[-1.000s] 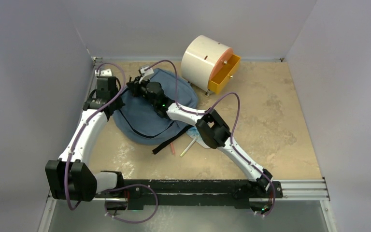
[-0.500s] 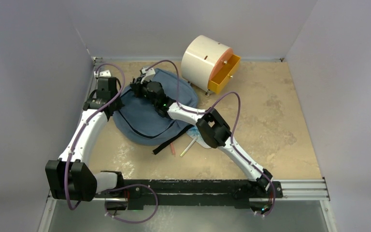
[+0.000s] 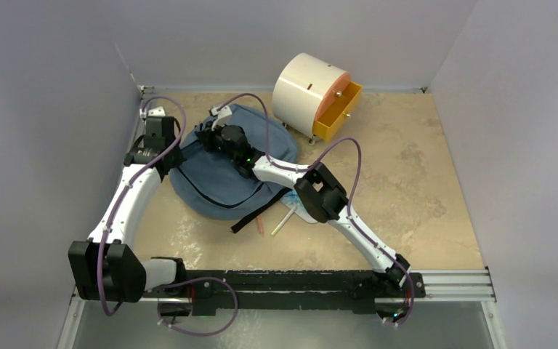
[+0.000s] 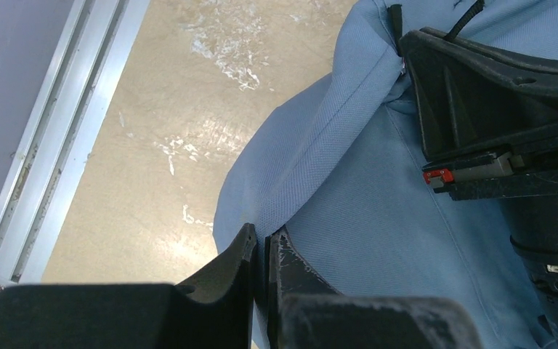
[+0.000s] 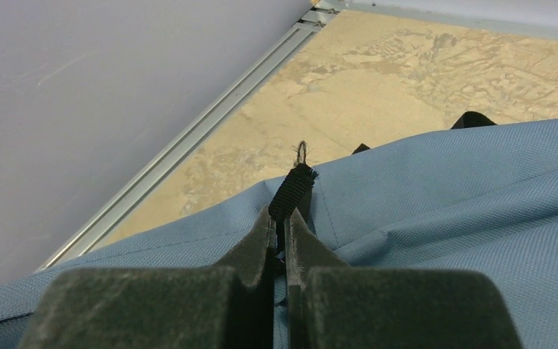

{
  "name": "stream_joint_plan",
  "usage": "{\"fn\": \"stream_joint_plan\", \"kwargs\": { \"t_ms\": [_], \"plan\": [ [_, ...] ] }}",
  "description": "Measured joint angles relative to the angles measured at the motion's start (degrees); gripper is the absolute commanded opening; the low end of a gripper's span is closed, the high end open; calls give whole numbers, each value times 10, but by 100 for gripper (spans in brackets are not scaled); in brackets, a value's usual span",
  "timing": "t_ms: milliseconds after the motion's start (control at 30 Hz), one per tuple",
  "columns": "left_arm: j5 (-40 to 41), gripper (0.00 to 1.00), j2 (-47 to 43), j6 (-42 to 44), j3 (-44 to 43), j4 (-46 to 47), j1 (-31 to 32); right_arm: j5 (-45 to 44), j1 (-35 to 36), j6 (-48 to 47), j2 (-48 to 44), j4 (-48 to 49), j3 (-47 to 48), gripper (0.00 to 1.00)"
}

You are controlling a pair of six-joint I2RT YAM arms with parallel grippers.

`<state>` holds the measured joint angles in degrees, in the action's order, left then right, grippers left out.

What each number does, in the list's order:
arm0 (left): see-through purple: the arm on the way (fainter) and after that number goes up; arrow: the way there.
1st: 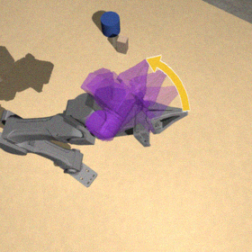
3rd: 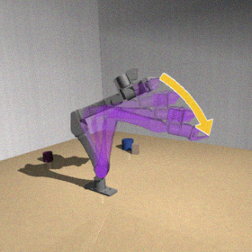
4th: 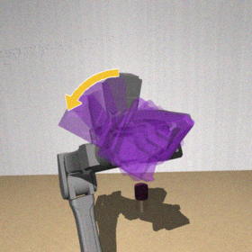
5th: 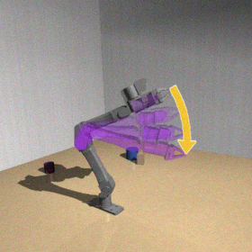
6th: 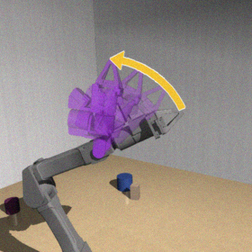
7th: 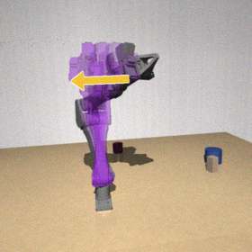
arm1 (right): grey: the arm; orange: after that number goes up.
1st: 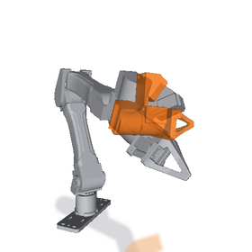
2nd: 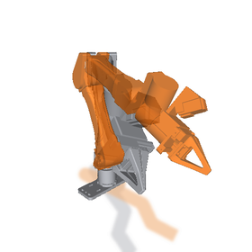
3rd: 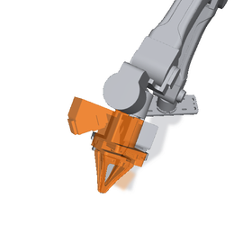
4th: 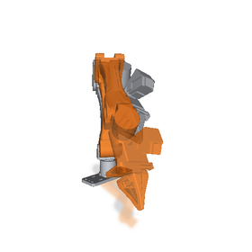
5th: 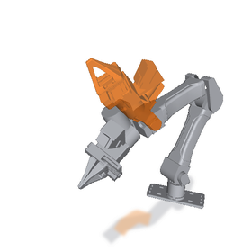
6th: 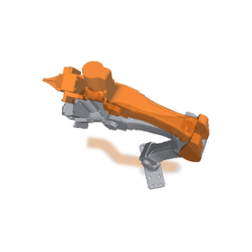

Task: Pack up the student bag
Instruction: Zip the student bag at the center of the board.

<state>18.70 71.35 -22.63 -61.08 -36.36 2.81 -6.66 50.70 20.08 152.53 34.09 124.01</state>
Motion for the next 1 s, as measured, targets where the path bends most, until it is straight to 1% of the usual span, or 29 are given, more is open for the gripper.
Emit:
{"fn": "stream_joint_plan", "kwargs": {
  "t_ms": [300, 467, 500, 533, 567, 633, 667, 700, 800, 867, 1000],
  "plan": [
    [-18, 0, -3, -19, -26, -20, -24, 0, 0, -2, -18, -24, -5, 0],
    [-18, 0, -12, -22, -31, -26, -26, 2, 2, -2, -19, -29, -4, 0],
    [-18, 0, -13, -23, -31, -27, -26, 2, 2, -2, -19, -31, -2, 2],
    [-18, 0, -14, -23, -31, -28, -27, 2, 3, -2, -19, -34, -1, 8],
    [-18, 0, -14, -24, -31, -28, -28, 2, 3, -2, -19, -35, 0, 11],
    [-18, 0, -14, -24, -31, -28, -28, 1, 3, -3, -19, -38, 1, 16],
    [-15, 0, -15, -23, -31, -32, -29, -15, 3, -11, -19, -47, 1, 19],
    [-15, 0, -16, -23, -31, -36, -31, -19, -1, -13, -19, -52, 0, 23],
    [-17, 0, -16, -23, -30, -38, -39, -24, -18, -16, -25, -44, -33, 33],
    [-19, 0, -16, -23, -28, -38, -39, -25, -28, -19, -41, -34, -69, 36],
    [-23, 0, -6, -23, -28, -33, -43, -18, -48, -24, -103, -19, -153, 39]
  ]
}}
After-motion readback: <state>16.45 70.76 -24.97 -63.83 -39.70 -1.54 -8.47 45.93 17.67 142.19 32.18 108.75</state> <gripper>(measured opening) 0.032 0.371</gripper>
